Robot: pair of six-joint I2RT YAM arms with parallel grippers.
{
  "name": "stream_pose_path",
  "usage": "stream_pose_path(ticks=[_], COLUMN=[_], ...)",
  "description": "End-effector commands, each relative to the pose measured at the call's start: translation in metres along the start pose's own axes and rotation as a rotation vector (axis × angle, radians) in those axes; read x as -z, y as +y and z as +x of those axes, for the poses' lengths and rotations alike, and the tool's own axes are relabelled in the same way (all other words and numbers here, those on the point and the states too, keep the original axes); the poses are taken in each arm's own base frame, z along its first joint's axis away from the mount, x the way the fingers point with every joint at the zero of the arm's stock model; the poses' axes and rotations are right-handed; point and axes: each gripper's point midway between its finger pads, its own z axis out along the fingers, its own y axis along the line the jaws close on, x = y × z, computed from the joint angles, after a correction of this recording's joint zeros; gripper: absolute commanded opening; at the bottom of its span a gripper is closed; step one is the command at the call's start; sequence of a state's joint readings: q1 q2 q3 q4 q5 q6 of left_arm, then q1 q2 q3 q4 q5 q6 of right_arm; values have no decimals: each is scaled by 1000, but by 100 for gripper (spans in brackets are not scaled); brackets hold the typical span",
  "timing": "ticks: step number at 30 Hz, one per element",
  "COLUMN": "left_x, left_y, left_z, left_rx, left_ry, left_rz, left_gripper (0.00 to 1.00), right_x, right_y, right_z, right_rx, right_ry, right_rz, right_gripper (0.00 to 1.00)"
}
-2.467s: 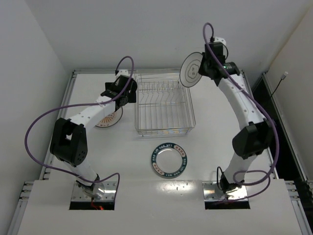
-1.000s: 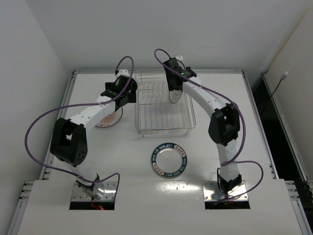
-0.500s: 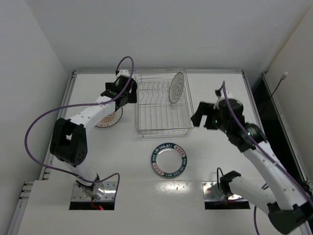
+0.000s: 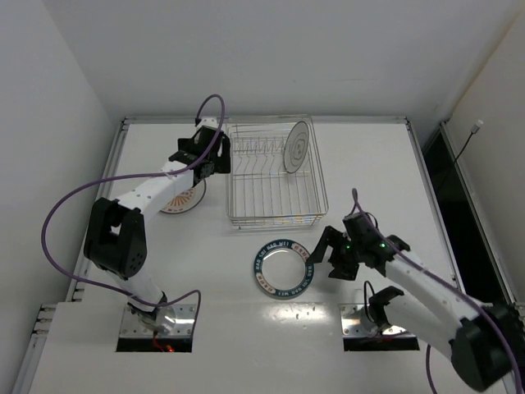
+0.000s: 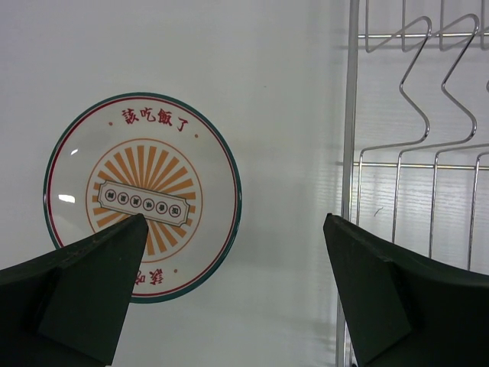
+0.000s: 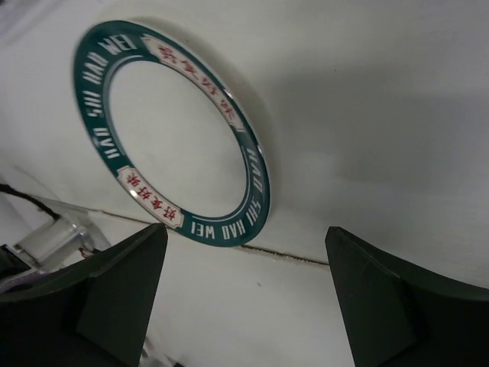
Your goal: Load the plates into the dish rack
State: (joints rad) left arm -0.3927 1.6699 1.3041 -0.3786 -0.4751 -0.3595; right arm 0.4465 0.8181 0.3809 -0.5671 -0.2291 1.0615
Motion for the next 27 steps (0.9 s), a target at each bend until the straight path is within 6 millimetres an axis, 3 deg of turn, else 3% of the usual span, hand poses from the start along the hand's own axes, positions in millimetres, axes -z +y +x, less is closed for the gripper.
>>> stream_pose_path(ticks=[1,4,7,8,14,17,24,27], left_x=[10,10,13,13,13,13,13,12], left_y=[-2,-2,0,0,-4,-4,-4,-6], left_z=[-20,-20,-23,-23,-22,-22,-22,-17], left_rx=[22,22,18,18,17,17,17,12], left_ry=[-60,-60,-69,-69,-64,-64,-64,-51], left_rz=[15,15,17,18,38,38,38,49], left_gripper=[100,100,100,100,100,100,100,100], right_x=[-10,-19,-24,-29,-41,-45,-54,-54], right_y=[24,24,27,19,25,23,24,23], right_z=[-6,-1,-9,-8,-13,-14,-15,-15], right_rx=[51,80,111,106,195,213,235,235], right_ry=[88,138,131,151,210,220,261,261], right_rz=[-28,-23,-37,-8,-6,1,8,8], right_gripper=[82,82,82,78,62,47,26,24])
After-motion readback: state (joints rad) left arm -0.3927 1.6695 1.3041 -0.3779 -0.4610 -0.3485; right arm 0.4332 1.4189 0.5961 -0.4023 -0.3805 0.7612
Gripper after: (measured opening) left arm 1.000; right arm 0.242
